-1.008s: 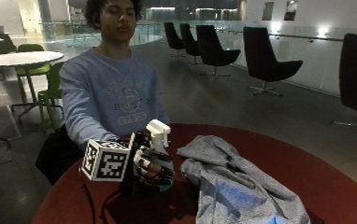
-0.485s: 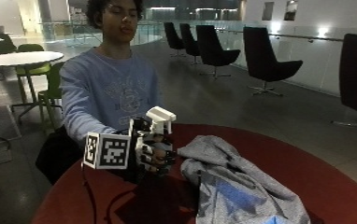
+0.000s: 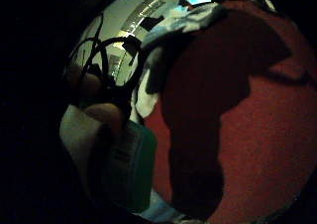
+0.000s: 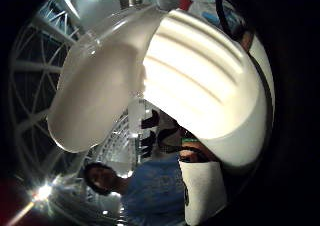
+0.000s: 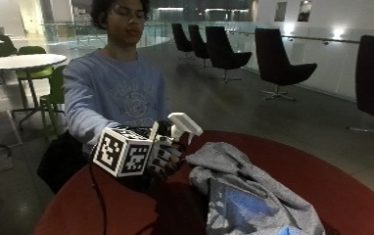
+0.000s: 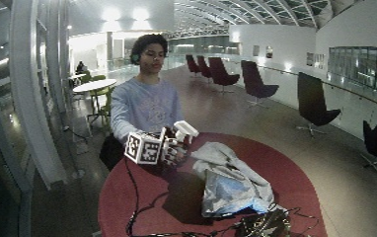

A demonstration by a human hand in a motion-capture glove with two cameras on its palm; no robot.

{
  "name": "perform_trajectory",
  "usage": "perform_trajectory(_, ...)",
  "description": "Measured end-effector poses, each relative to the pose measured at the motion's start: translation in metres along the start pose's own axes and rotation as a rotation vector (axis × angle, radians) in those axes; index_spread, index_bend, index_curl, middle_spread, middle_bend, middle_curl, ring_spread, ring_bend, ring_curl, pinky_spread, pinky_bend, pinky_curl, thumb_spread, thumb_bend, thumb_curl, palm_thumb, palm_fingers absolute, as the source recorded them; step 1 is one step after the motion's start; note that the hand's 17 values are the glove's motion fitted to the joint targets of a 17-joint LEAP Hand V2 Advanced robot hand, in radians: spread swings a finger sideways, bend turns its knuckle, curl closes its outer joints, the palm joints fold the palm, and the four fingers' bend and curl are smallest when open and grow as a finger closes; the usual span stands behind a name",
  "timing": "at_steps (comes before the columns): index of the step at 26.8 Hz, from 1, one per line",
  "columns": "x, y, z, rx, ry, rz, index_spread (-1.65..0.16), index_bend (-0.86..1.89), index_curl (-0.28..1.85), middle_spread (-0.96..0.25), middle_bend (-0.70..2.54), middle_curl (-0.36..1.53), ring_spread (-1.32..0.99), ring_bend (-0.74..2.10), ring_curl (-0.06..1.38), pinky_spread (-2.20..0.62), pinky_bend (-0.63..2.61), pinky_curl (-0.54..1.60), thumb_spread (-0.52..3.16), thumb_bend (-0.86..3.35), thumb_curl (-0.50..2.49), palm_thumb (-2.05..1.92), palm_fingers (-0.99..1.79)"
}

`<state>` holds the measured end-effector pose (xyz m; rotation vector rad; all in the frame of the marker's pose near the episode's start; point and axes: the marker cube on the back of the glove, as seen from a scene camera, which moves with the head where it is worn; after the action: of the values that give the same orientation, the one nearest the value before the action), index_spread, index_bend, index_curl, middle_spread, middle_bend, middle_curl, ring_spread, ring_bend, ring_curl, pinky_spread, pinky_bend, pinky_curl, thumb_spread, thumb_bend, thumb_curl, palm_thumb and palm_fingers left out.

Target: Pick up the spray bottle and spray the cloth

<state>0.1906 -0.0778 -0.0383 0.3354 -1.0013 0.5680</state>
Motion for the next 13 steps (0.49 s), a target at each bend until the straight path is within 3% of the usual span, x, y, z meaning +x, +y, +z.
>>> perform_trajectory(13, -0.005, -0.019, 0.008, -0.205, 0.144, 0.229, -0.22, 0.13, 0.35, -0.02, 0.31, 0.44, -0.03, 0.58, 0.41, 0.14, 0.28, 0.35, 0.93, -0.02, 0.52, 0.82, 1.16)
